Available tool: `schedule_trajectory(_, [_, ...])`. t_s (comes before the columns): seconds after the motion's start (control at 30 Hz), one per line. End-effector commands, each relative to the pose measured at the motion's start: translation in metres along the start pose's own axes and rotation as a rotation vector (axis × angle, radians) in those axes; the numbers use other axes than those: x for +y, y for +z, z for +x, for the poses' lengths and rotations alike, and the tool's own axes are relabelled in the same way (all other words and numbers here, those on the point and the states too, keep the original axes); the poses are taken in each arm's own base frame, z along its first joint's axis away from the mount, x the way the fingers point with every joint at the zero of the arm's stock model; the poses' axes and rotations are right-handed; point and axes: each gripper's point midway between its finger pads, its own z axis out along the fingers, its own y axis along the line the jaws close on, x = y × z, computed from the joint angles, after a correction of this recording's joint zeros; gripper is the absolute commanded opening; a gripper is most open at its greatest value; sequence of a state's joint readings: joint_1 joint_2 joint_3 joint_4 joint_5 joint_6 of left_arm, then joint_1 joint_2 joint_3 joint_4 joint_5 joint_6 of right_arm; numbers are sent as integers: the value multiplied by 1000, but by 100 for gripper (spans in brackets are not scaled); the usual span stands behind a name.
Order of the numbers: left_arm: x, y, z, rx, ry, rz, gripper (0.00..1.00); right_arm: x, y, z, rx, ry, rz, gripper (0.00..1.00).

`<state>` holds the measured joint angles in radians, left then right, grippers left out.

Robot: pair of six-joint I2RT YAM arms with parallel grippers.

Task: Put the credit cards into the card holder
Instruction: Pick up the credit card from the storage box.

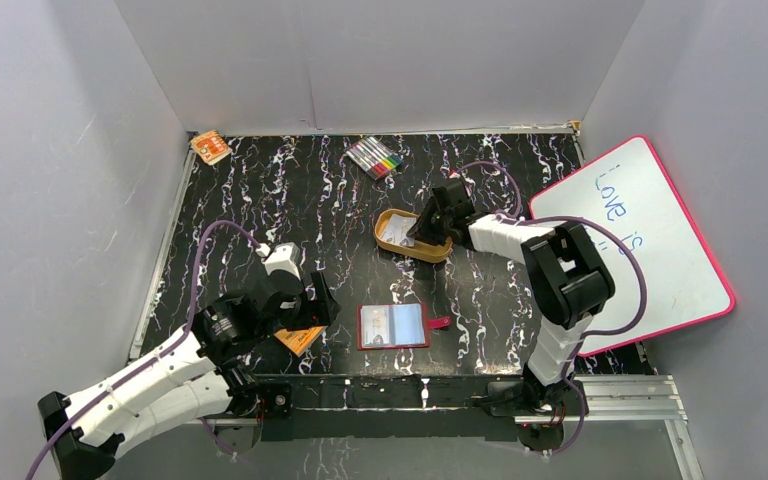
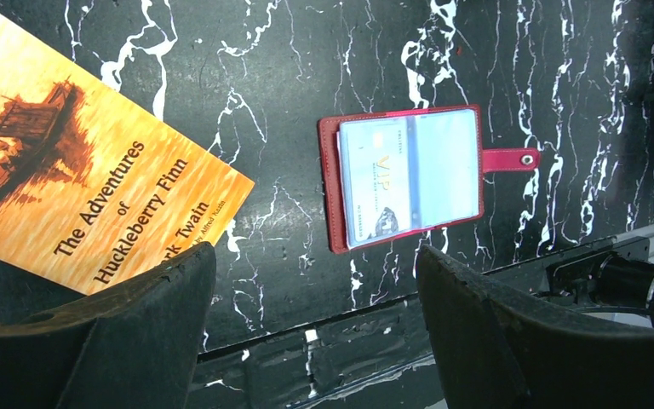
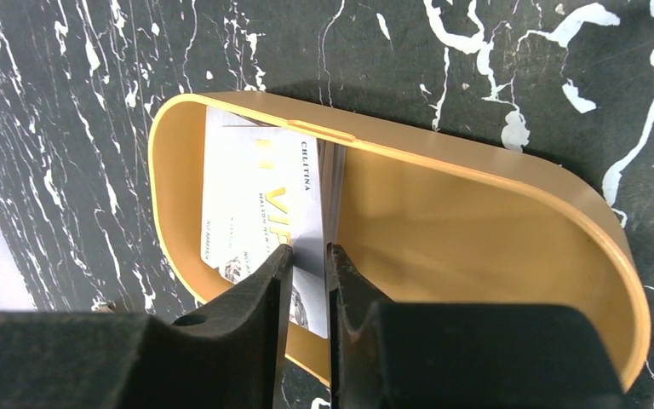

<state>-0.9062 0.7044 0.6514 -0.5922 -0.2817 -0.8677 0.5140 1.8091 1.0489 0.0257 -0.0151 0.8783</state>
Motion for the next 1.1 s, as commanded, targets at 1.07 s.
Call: schedule_trajectory(1.07, [6, 4, -6, -33, 12, -38, 84, 30, -63, -28, -122, 106, -132, 0])
